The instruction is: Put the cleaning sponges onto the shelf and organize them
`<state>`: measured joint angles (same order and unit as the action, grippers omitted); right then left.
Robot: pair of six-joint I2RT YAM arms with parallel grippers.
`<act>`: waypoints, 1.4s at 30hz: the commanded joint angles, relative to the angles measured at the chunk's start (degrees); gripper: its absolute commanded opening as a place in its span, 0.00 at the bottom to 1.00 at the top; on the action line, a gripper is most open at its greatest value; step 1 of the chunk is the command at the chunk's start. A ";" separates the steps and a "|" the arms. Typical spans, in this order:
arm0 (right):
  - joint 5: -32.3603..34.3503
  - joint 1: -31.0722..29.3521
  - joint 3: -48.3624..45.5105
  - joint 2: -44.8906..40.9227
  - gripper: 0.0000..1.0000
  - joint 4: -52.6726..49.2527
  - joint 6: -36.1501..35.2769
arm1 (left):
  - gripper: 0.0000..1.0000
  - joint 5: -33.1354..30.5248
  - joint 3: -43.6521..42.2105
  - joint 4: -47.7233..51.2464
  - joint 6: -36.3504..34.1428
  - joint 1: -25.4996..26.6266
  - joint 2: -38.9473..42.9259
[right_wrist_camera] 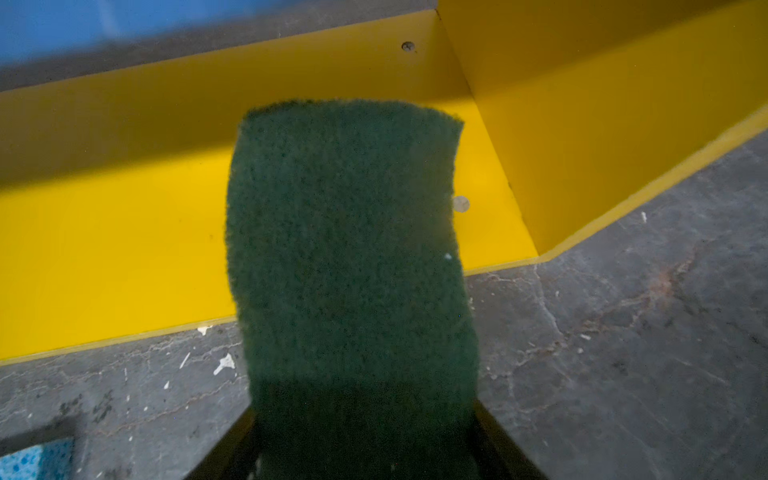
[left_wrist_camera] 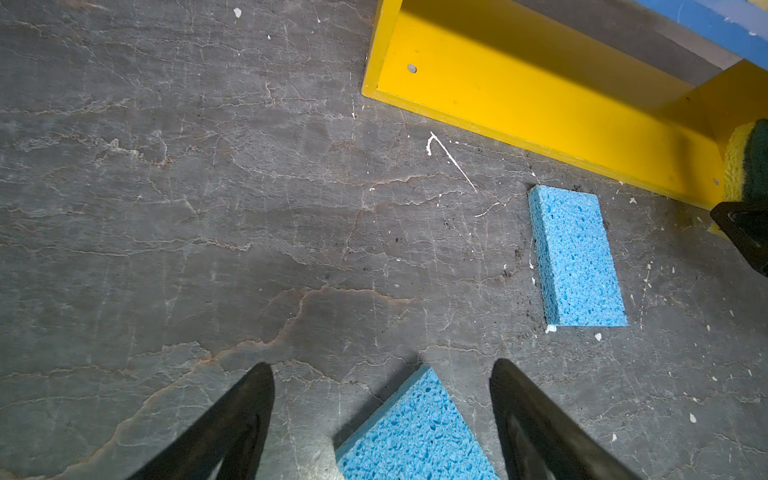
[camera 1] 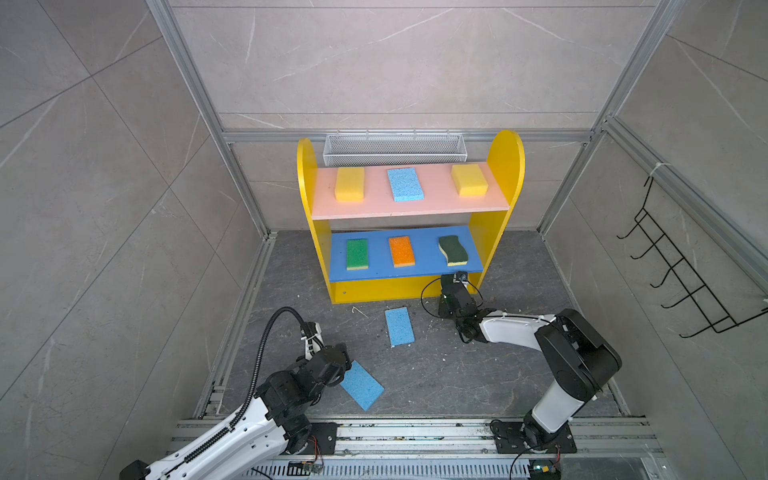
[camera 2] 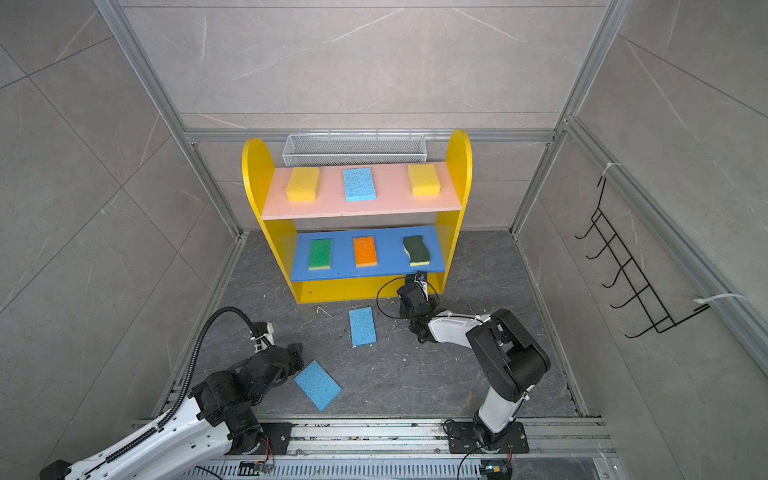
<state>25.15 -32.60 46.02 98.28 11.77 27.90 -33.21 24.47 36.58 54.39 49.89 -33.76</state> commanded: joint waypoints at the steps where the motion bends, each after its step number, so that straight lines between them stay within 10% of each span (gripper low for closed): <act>1: 1.41 0.50 1.72 1.35 0.63 3.38 -2.25 | 0.84 -2.30 -0.45 -2.19 -1.47 0.08 -0.82; 42: -1.02 5.35 7.42 9.12 0.76 -0.16 -3.34 | 0.84 -3.27 -1.05 -3.75 0.32 0.08 -4.68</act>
<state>24.47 -28.03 52.84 104.99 16.56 25.23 -34.50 22.79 33.95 54.15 49.89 -38.22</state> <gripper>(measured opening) 0.751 0.844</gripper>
